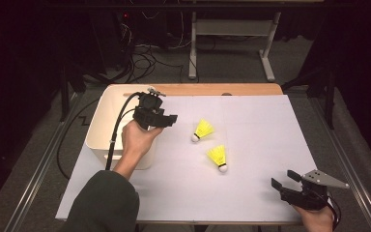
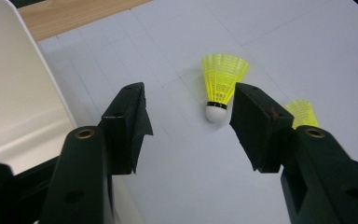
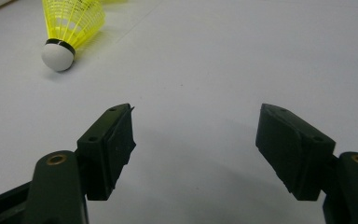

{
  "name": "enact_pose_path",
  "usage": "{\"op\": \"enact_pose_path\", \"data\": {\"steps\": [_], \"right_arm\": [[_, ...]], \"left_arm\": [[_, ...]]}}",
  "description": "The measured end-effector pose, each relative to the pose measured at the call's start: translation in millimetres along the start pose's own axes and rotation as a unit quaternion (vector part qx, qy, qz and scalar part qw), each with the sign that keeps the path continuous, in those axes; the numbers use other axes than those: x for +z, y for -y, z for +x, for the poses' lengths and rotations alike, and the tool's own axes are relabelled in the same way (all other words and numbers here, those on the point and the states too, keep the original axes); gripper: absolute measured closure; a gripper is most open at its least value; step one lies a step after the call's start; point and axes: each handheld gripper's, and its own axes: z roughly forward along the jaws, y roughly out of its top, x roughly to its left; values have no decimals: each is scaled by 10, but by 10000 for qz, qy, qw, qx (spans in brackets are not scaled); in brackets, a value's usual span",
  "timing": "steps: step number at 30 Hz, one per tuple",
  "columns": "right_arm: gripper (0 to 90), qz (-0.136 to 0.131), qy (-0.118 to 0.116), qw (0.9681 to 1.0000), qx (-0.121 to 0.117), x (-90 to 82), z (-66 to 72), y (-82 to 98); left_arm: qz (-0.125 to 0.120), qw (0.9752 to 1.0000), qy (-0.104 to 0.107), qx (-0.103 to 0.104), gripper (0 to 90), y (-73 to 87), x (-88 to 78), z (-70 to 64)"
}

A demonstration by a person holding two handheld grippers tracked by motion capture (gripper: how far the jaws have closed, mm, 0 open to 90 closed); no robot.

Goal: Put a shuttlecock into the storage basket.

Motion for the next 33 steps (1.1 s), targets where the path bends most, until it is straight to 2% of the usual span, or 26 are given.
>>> {"op": "enact_pose_path", "data": {"steps": [33], "right_arm": [[283,1,-6,10000,2,2,-1,0]], "left_arm": [[99,9996,169,182,458,-19,240,-201]]}}
